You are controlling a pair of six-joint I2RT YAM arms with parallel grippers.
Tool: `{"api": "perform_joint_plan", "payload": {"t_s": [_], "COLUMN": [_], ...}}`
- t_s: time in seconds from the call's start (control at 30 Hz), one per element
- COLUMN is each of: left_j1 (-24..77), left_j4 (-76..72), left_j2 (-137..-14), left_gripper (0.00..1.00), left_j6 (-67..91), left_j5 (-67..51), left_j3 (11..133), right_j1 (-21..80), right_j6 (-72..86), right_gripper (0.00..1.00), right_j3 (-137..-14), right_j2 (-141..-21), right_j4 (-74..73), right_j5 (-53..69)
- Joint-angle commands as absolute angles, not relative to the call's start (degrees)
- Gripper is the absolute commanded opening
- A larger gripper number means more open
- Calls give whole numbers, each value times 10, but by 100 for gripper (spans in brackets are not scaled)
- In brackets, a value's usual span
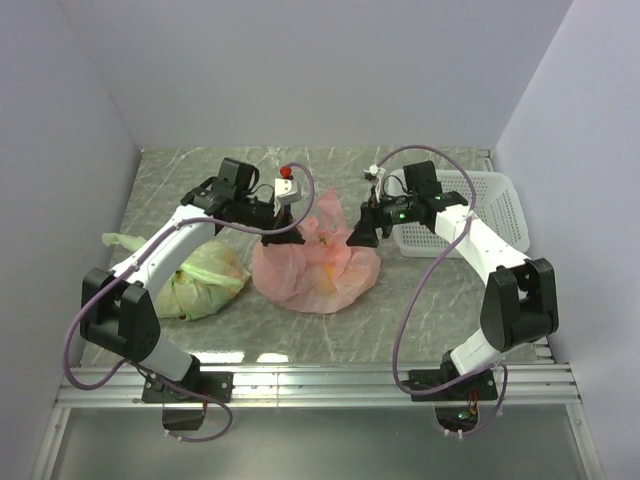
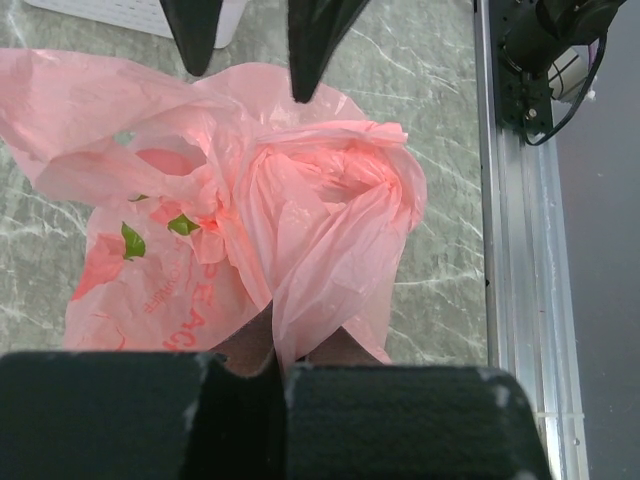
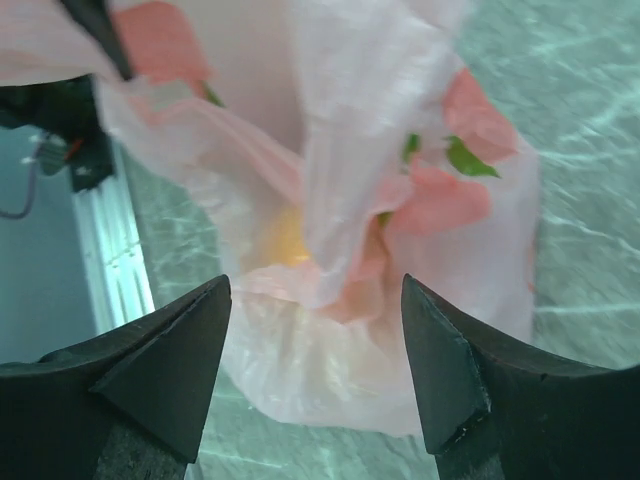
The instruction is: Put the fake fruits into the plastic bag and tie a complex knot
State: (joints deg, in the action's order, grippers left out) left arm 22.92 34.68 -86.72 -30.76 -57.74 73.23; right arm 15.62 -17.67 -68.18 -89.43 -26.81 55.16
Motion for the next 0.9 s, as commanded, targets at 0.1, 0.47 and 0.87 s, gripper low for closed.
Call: {"api": "perform_joint_plan", "payload": {"t_s": [0.1, 0.47, 0.87], "left_j1": [229, 249, 262], "left_j4": [331, 326, 344], "left_j2": [-852, -901, -914], "left_gripper": [0, 0, 0], "left_j6": [-299, -316, -330], "left_j5": [-609, -620, -620], "left_j3": [754, 795, 802], "right_j1": [163, 225, 191], "right_j6": [-105, -22, -49], "right_gripper": [61, 9, 68], "right_j3": [-663, -672, -659], "right_j2": [-903, -943, -904], "right_j4": [-155, -45, -100], "right_j5": [612, 577, 557]}}
